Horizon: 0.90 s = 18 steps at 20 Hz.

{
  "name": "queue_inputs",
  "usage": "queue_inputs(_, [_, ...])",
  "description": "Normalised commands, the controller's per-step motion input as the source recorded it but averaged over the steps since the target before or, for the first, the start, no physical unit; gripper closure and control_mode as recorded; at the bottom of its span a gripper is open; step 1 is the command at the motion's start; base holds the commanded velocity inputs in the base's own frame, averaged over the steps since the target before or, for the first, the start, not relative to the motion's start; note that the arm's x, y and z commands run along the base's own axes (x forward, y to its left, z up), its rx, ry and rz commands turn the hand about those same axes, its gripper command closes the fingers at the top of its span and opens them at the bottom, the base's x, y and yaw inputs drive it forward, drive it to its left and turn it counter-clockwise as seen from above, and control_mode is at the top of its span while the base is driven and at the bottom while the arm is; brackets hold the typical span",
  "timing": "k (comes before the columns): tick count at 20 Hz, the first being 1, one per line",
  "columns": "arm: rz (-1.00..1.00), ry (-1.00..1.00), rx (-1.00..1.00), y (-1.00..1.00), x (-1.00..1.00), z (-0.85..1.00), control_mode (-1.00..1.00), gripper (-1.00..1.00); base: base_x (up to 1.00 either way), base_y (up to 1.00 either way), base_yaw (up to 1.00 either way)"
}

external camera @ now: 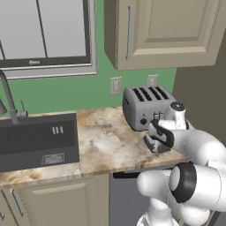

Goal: Take the fish from the fridge and place it on the digital scale on the counter by the fridge. Wait a few seconds for a reading, then move it to the plate on the dining counter.

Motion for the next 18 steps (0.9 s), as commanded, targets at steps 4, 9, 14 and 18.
queue_inputs(4, [0.0, -0.14, 0.07, 0.0, -0.42, 0.86, -1.0, -1.0, 0.0, 0.0, 0.0])
queue_inputs(9, [0.0, -0.04, 0.08, 0.0, -0.3, 0.75, -1.0, -1.0, 0.0, 0.0, 0.0])
queue_inputs(14, [0.0, 0.01, 0.06, 0.0, -0.1, 0.29, -1.0, -1.0, 0.0, 0.0, 0.0])
queue_inputs(18, [0.0, 0.03, 0.0, 0.01, -0.01, 0.0, -1.0, -1.0, 0.0, 0.0, 0.0])
